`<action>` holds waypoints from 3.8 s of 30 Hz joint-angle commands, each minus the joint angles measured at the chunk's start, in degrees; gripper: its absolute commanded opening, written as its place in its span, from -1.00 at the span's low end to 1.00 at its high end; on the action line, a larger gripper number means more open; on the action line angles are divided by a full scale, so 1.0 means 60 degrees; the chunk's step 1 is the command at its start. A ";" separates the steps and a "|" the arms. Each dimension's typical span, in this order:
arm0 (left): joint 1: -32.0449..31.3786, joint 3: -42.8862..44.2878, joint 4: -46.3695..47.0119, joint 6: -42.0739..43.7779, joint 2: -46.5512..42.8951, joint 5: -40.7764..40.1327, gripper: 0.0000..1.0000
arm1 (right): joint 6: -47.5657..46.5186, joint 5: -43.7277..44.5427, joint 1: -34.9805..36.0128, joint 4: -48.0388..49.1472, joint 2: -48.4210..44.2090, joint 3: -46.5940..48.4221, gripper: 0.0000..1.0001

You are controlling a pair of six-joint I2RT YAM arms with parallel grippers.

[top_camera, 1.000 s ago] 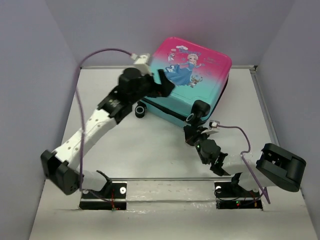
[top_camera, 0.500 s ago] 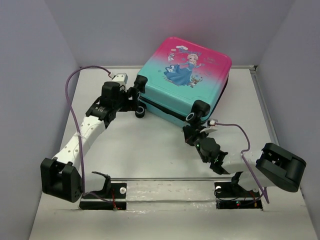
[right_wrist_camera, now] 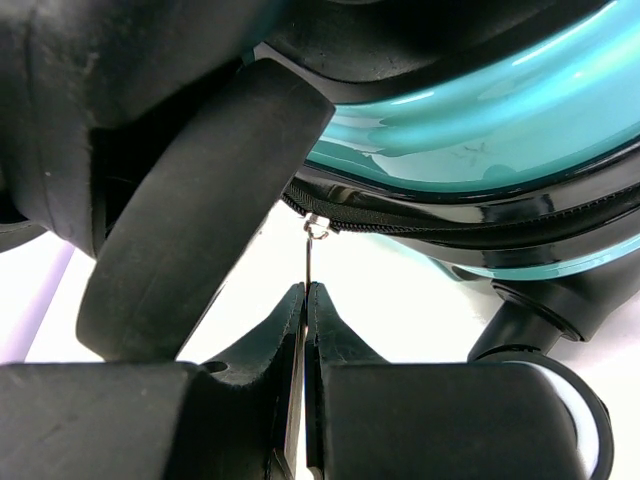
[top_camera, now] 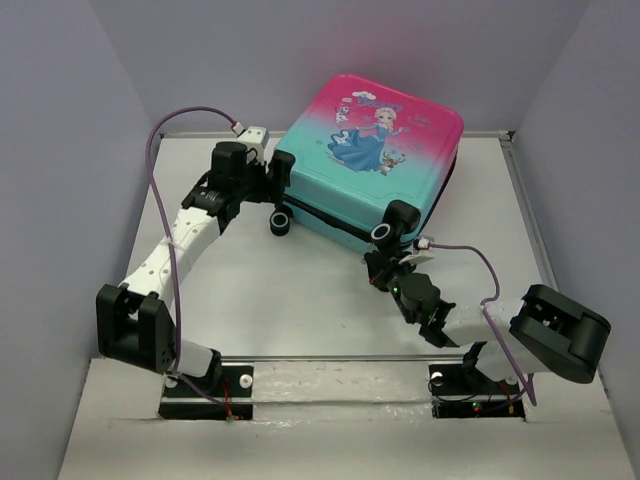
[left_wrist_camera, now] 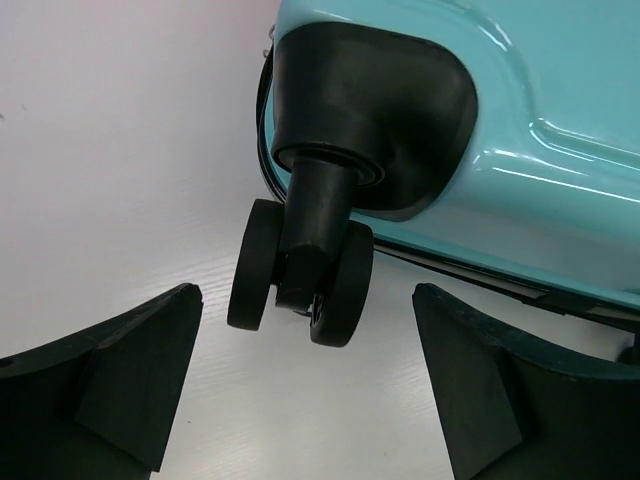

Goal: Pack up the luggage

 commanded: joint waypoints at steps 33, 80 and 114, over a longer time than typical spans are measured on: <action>-0.2412 -0.2508 0.4019 -0.4064 -0.2273 0.3825 -0.89 | -0.1911 -0.3219 0.0679 -0.2274 0.0663 0.3594 -0.86; -0.3422 -0.5189 0.4195 -0.4680 -0.5264 0.1892 -0.88 | -0.2909 -0.8814 -0.7931 -1.1578 0.0020 0.8433 0.96; -0.6134 -0.2831 0.6261 -0.5325 -0.2159 0.0060 -0.88 | -0.3230 -1.0853 -0.6026 -0.8674 -0.2643 0.7381 0.61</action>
